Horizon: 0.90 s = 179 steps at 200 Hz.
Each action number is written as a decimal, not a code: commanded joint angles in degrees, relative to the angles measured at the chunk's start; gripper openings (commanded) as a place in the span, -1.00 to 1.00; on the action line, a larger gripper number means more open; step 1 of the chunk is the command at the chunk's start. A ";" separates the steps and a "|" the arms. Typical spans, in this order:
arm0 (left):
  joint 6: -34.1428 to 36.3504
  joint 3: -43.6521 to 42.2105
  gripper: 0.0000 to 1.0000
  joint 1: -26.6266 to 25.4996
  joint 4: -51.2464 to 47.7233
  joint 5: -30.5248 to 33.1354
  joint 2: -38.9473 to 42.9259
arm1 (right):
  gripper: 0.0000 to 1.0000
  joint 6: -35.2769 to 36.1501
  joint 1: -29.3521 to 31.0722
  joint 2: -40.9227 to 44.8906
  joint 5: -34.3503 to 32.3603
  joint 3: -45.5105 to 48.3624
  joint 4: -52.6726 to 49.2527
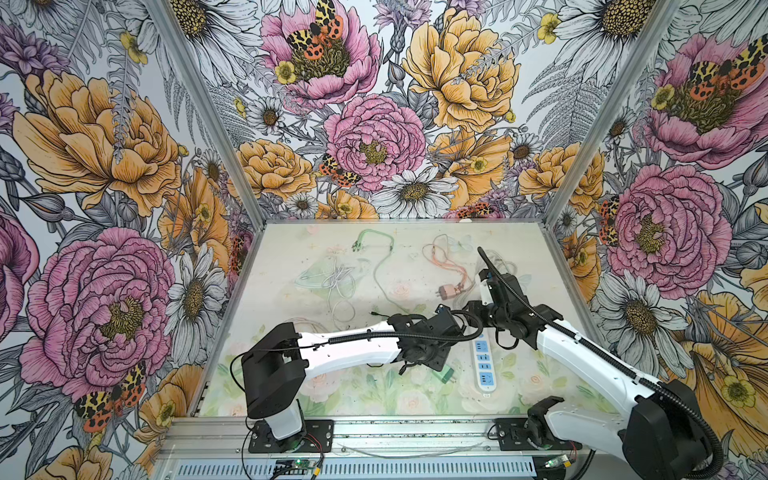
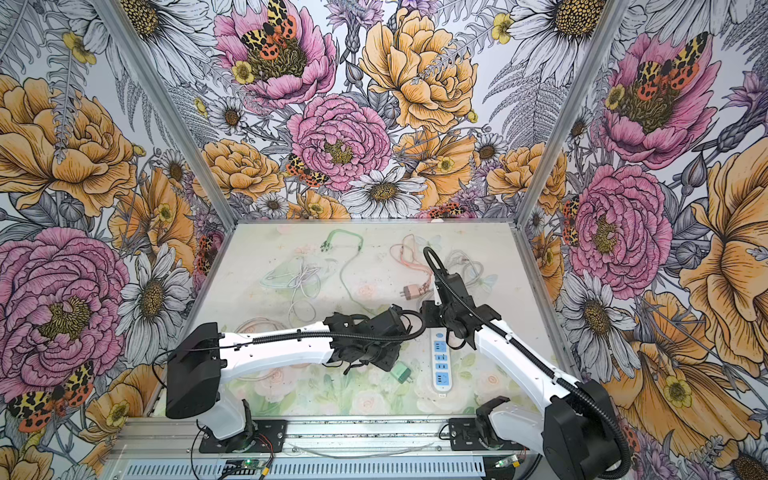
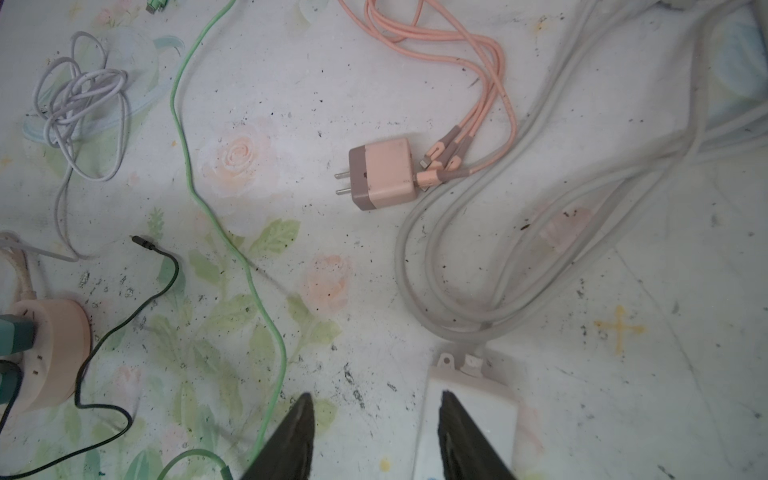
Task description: Insert the plug
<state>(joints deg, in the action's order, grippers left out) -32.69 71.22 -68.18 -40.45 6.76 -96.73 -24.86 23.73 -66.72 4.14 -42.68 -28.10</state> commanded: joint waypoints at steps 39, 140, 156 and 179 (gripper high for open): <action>0.31 5.34 -0.03 -0.65 -0.38 -0.63 -6.00 | -0.01 -0.98 0.53 -0.02 -0.88 0.05 -0.47; -6.25 2.99 -0.36 5.62 -4.53 9.62 -3.42 | 0.01 -0.54 0.45 0.24 -2.82 0.31 -0.66; -6.29 -0.63 -0.35 8.19 -1.33 6.63 -1.29 | 0.01 -0.54 0.48 -0.22 -2.82 0.31 -0.61; -7.12 -6.66 -0.34 11.70 4.50 2.33 0.69 | 0.01 -0.54 0.45 -0.52 -3.08 0.55 -0.58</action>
<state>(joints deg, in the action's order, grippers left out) -38.00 69.58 -59.57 -42.35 13.28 -97.60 -25.06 23.73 -67.09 2.59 -42.57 -28.51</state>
